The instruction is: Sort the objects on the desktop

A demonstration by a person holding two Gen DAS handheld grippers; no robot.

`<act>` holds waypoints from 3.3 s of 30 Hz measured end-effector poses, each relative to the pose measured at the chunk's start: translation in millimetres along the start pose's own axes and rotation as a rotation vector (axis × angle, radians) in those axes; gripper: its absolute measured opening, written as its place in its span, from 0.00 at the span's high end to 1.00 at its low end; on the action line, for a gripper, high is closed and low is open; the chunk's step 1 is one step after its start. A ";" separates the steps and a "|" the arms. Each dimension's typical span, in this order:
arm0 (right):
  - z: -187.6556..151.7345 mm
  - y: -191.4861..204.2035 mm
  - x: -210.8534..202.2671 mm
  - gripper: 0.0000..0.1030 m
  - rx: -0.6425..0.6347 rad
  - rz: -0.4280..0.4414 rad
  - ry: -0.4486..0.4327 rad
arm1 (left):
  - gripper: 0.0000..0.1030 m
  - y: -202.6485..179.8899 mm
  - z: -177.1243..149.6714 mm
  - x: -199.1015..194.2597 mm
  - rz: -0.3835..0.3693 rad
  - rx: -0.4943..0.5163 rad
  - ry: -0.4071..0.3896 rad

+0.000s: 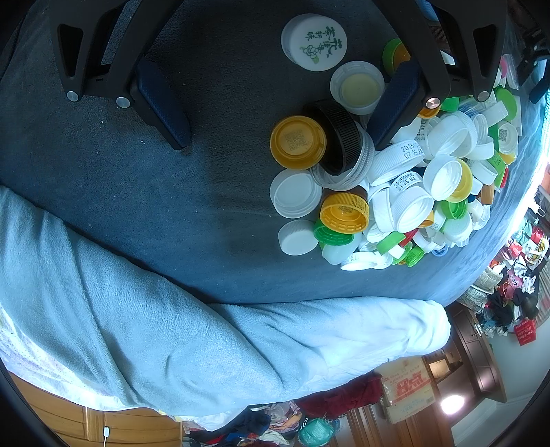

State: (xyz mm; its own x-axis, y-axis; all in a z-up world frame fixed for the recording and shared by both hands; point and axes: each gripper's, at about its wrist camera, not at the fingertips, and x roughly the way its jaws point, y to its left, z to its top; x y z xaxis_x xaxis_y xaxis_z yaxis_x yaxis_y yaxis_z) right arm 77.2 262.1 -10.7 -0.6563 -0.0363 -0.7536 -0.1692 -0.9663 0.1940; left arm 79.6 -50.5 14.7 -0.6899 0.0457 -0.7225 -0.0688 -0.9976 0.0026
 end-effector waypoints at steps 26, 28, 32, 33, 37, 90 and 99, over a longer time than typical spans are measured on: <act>0.1 2.1 -0.5 0.00 -0.014 -0.026 0.000 | 0.74 11.1 25.4 -31.2 -0.136 -0.071 0.017; 0.1 2.1 -0.1 0.00 -0.011 -0.025 0.001 | 0.73 13.2 24.8 -38.9 -0.138 -0.074 0.017; 9.2 3.6 3.9 0.00 -0.039 -0.012 0.037 | 0.73 18.0 25.2 -39.6 -0.128 -0.094 0.036; 10.7 2.7 1.1 0.01 -0.047 0.005 0.056 | 0.73 19.7 26.0 -40.0 -0.132 -0.105 0.037; 5.1 18.8 -54.1 0.15 -0.078 0.117 0.048 | 0.73 18.1 28.2 -50.2 -0.129 -0.099 0.008; 46.8 328.3 -216.3 0.68 -0.523 0.492 -0.166 | 0.73 161.0 76.7 -192.0 0.282 -0.265 -0.105; 14.4 448.7 -212.4 0.68 -0.659 0.631 -0.060 | 0.73 212.8 58.2 -183.2 0.391 -0.333 0.018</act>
State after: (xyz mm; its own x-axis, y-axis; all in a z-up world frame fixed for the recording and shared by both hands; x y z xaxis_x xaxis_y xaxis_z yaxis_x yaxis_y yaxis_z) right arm 130.2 -160.0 245.4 -0.5252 -0.6114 -0.5919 0.6758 -0.7224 0.1466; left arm 149.4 -268.2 187.9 -0.6058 -0.3317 -0.7231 0.4270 -0.9025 0.0562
